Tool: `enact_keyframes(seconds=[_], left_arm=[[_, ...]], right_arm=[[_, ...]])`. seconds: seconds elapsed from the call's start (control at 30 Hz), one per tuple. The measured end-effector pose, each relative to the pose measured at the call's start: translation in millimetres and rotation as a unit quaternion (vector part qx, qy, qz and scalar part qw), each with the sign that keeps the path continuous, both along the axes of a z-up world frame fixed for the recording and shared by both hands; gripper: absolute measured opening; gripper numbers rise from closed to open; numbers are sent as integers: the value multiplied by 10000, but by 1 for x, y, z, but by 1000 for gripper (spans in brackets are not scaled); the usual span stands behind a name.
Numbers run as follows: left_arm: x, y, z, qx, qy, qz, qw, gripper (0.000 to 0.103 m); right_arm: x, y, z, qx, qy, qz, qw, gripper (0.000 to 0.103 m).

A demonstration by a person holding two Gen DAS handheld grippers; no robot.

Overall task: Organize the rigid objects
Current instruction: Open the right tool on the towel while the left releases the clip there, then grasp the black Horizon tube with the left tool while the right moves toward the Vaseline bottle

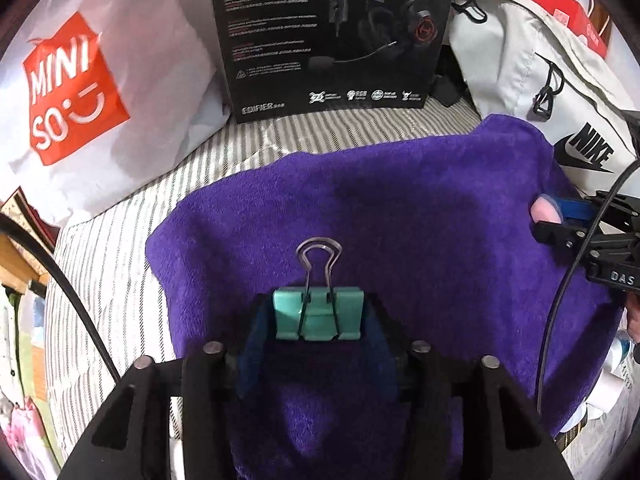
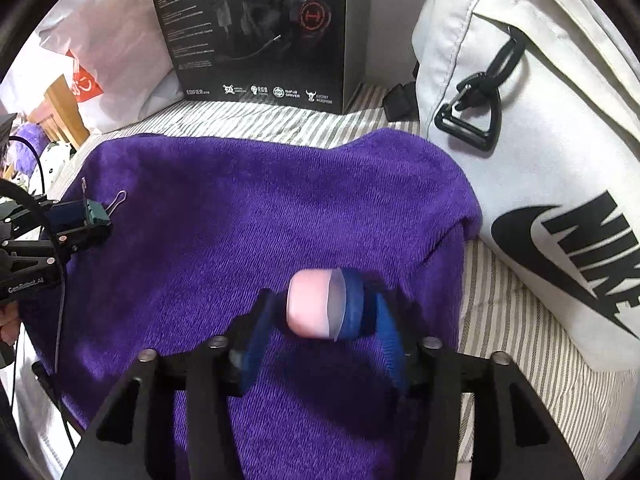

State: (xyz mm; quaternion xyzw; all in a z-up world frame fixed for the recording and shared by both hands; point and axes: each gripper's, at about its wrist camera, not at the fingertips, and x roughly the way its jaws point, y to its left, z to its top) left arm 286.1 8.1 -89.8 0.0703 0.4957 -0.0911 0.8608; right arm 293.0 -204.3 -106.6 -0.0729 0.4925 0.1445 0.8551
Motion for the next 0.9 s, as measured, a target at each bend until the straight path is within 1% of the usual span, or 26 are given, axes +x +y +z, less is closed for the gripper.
enact_keyframes(seconds=[0.07, 0.17, 0.3, 0.4, 0.57, 0.67, 0.7, 0.9], left_arm=[[-2, -1, 0, 91, -22, 12, 10000, 51], [-8, -3, 2, 259, -10, 56, 9996, 57], [-19, -2, 7, 212, 12, 127, 9997, 57], [-37, 1, 19, 236, -99, 194, 9995, 59], [-74, 10, 42, 182, -295, 306, 9989, 61], [-99, 12, 52, 42, -372, 329, 9988, 61], [-107, 11, 53, -1, -376, 295, 9989, 61], [-151, 0, 52, -242, -419, 226, 9986, 61]], right_arm=[[-3, -2, 1, 9, 19, -5, 10000, 55], [-11, -7, 9, 40, 14, -100, 9999, 60], [-29, -12, 24, 50, -178, -160, 9997, 68], [-47, -17, 37, 90, -323, -194, 9992, 69], [-78, -30, 54, 294, -469, -308, 9980, 71], [-97, -38, 60, 419, -534, -383, 9970, 73], [-104, -40, 61, 448, -544, -385, 9968, 75], [-148, -51, 60, 466, -579, -487, 9960, 76]])
